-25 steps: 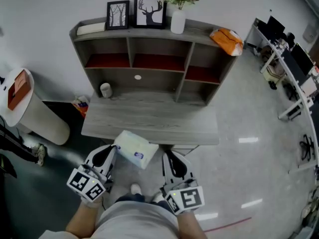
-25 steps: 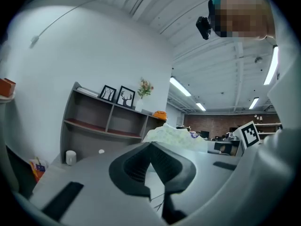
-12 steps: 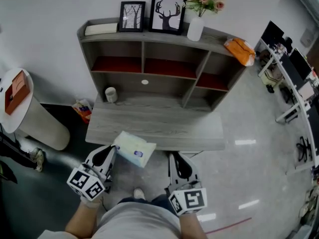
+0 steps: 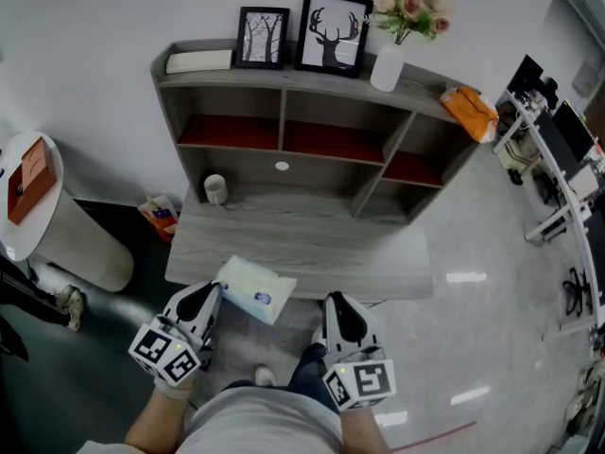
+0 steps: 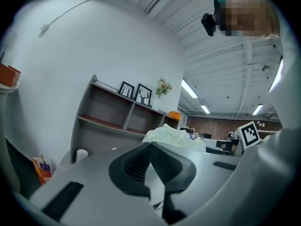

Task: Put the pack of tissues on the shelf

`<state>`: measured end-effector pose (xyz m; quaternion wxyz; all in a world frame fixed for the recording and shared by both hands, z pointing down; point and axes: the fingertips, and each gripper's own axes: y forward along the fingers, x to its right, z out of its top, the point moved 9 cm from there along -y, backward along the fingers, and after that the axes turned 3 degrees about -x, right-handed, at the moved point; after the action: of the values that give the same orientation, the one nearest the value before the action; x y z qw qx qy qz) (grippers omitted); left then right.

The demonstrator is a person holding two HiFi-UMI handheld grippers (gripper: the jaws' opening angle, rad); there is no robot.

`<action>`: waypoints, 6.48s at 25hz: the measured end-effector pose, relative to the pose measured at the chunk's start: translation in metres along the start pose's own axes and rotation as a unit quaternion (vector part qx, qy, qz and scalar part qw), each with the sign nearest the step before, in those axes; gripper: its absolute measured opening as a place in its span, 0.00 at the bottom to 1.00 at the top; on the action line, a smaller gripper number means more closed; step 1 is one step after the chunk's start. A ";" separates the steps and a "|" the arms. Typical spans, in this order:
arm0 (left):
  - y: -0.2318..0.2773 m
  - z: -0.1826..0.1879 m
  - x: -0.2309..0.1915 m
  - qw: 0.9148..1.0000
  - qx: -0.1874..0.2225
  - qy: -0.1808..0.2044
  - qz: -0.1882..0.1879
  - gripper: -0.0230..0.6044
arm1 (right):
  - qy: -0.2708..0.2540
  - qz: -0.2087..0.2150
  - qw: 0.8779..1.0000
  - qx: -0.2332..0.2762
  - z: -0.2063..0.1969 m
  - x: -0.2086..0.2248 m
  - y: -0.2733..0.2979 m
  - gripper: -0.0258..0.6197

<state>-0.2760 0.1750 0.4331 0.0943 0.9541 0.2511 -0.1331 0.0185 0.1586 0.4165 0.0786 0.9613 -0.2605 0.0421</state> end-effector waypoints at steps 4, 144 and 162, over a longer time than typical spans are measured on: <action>0.014 -0.001 -0.006 1.000 -0.001 -0.002 0.011 0.06 | 0.007 0.012 1.000 -0.006 -0.003 0.012 0.019 0.10; 0.247 0.067 -0.081 0.995 -0.010 0.000 0.102 0.07 | 0.037 0.206 0.977 -0.041 0.052 0.133 0.276 0.10; 0.260 0.063 -0.077 0.997 -0.020 -0.012 0.068 0.06 | 0.022 0.218 0.974 -0.055 0.045 0.129 0.275 0.09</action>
<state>-0.2225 -0.0978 0.4262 0.1257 0.9653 0.1868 -0.1325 -0.0082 -0.1470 0.4230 0.1256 0.8744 -0.4641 0.0652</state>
